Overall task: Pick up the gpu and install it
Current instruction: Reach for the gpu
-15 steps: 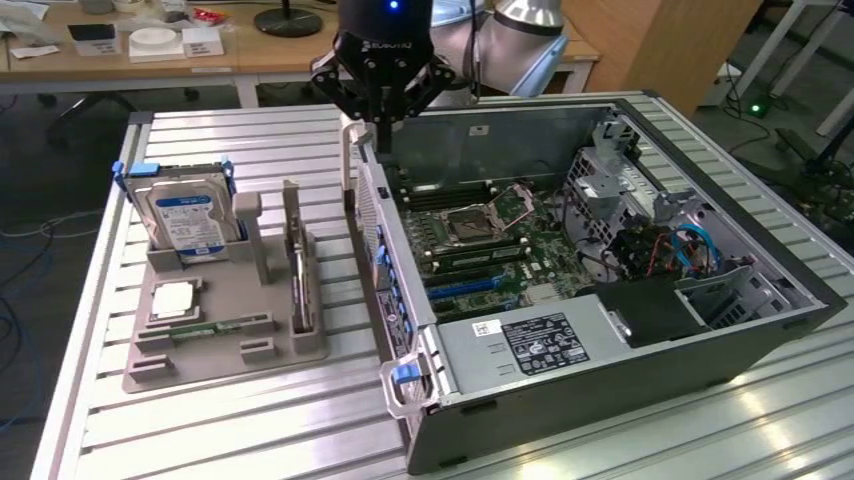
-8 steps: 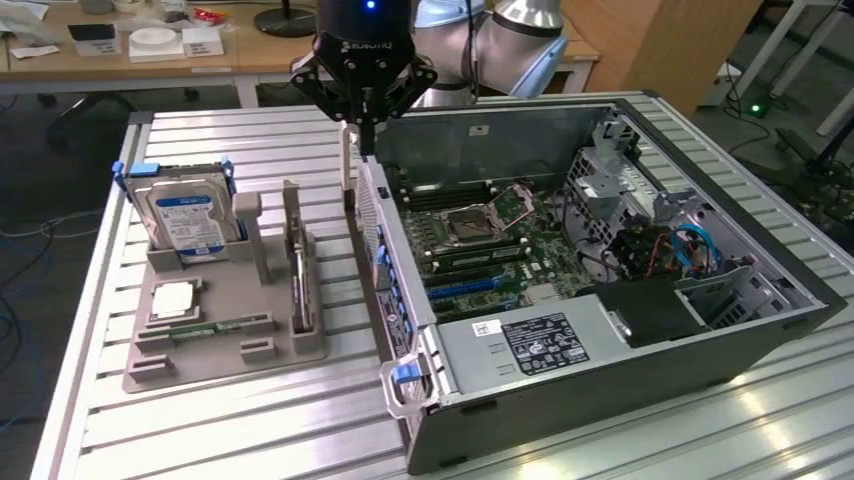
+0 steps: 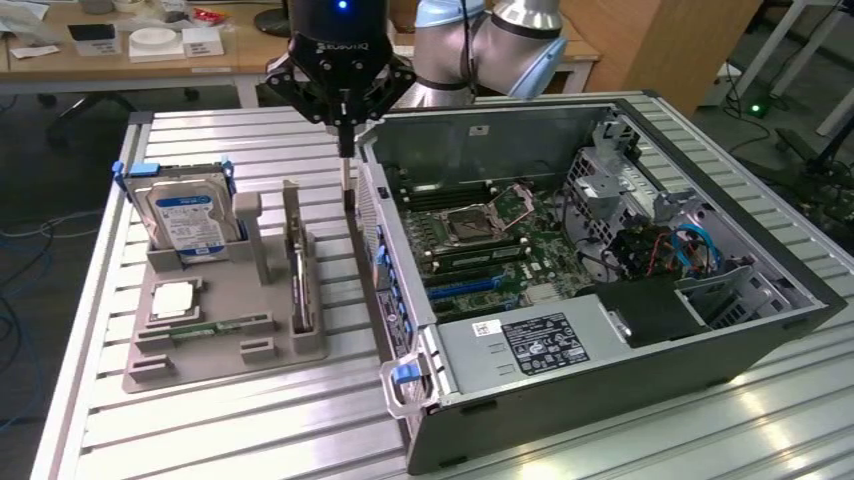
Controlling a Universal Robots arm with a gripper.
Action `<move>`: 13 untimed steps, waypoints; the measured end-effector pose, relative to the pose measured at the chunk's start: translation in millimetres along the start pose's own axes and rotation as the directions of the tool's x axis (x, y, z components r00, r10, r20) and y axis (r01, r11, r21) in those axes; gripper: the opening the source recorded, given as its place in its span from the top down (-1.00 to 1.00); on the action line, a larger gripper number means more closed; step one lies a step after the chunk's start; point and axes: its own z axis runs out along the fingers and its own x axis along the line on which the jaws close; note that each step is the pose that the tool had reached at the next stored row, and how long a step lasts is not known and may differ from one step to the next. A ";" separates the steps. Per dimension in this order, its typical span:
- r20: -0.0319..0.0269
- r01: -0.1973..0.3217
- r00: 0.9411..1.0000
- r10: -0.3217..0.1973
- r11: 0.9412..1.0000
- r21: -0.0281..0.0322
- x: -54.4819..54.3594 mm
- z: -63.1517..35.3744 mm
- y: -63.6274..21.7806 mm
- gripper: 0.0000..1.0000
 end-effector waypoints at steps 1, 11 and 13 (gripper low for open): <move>0.000 0.000 1.000 0.000 1.000 0.000 2.6 0.0 -0.2 0.79; 0.000 0.000 1.000 0.000 1.000 0.000 29.4 -0.4 -2.9 0.79; 0.000 0.000 1.000 0.000 1.000 0.000 35.2 -0.6 -3.5 0.79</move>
